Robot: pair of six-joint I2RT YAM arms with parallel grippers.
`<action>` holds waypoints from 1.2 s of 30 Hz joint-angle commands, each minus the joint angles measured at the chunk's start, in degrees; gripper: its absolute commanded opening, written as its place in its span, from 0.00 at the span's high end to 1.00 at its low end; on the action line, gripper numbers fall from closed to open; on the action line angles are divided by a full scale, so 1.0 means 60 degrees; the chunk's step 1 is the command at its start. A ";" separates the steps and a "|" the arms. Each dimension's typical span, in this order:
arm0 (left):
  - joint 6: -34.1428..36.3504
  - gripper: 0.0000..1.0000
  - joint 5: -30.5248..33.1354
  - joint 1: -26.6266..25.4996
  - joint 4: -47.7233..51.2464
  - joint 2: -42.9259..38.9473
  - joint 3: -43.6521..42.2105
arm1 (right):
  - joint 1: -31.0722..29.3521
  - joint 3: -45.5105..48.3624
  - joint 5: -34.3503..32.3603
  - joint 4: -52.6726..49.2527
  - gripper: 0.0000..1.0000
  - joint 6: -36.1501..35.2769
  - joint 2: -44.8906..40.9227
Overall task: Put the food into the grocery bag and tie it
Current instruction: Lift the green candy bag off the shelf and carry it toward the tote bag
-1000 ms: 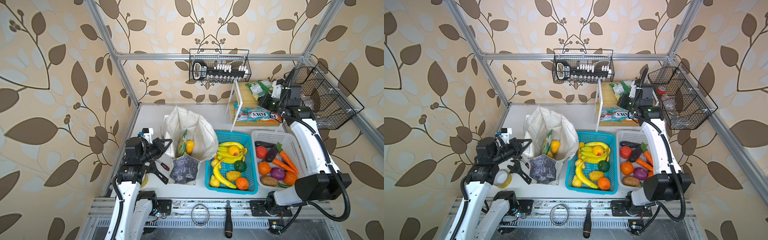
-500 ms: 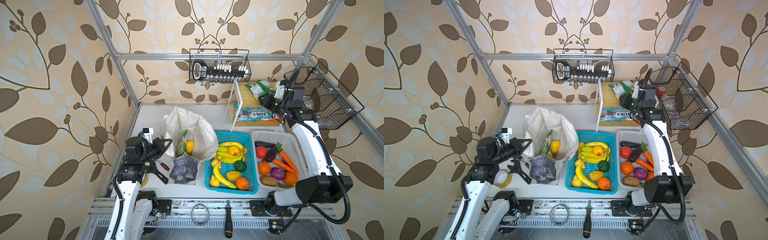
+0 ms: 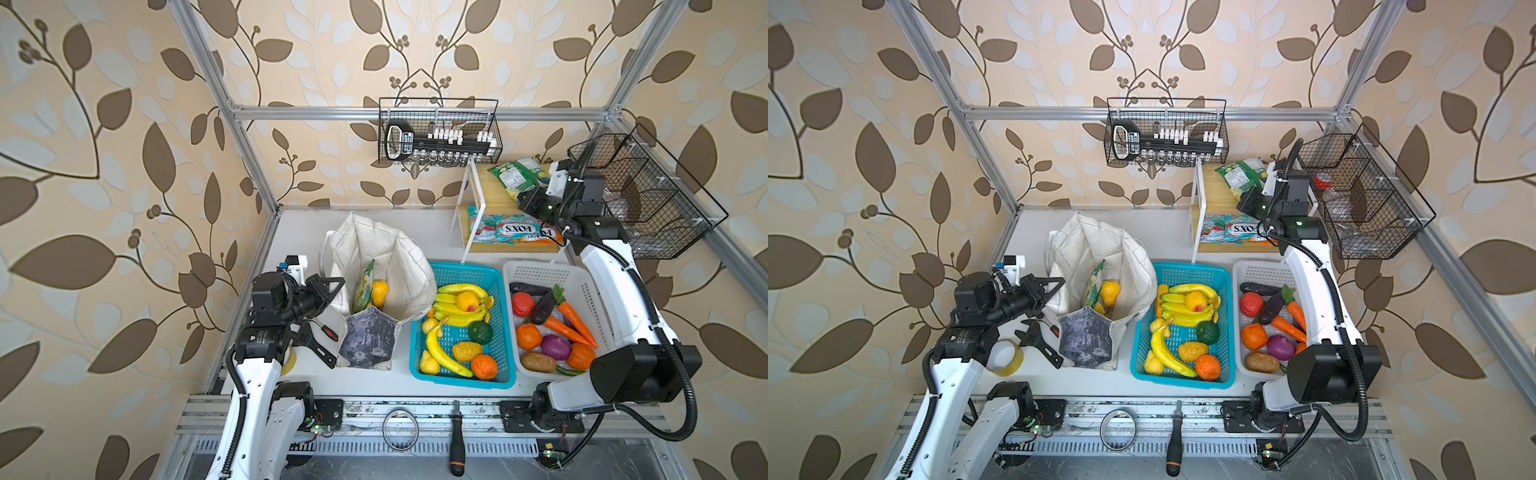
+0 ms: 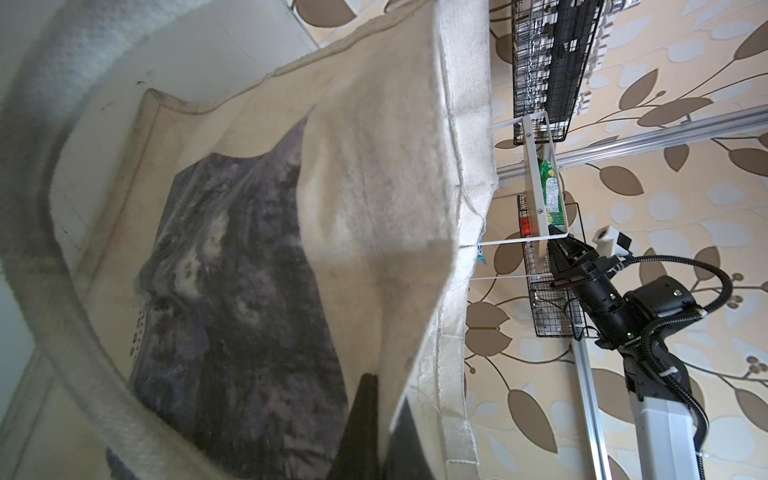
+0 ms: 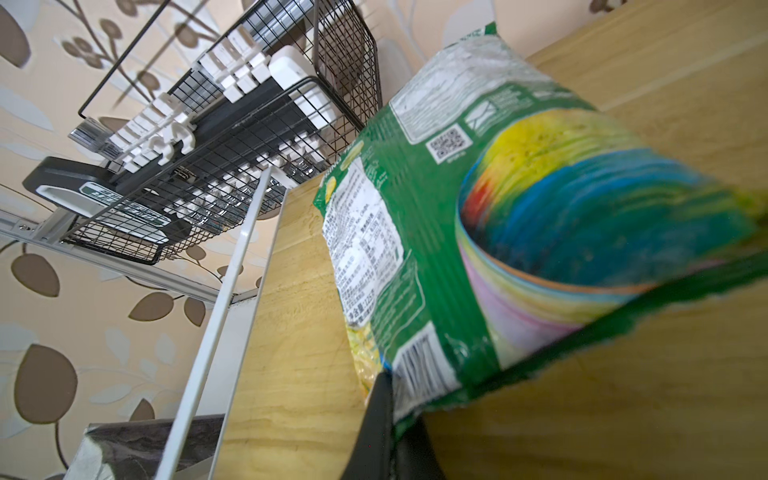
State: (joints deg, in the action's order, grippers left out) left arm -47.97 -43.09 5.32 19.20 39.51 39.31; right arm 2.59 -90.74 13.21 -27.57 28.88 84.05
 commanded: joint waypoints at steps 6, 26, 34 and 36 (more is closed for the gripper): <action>0.0180 1.00 -0.0216 0.0050 -0.0600 0.0120 0.0451 | 0.0044 -0.0331 0.0546 0.0459 1.00 0.0121 -0.1062; 0.0699 1.00 -0.0061 0.0043 0.0032 0.0276 0.0791 | -0.3126 -0.1016 -0.0959 0.0448 1.00 -0.0311 -0.3206; 0.0474 1.00 -0.0100 0.0047 -0.0103 0.0373 0.0807 | -0.5173 -0.0829 -0.1549 -0.0025 1.00 -0.0677 -0.3462; 0.0520 1.00 -0.0091 0.0041 -0.0038 0.0396 0.0857 | -0.5695 -0.0657 -0.1687 -0.0015 1.00 -0.0686 -0.3461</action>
State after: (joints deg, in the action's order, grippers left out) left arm -45.21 -43.05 5.32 21.23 41.82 41.63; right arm -28.77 -94.89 5.69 -28.16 26.63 63.53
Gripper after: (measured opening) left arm 0.053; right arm 0.047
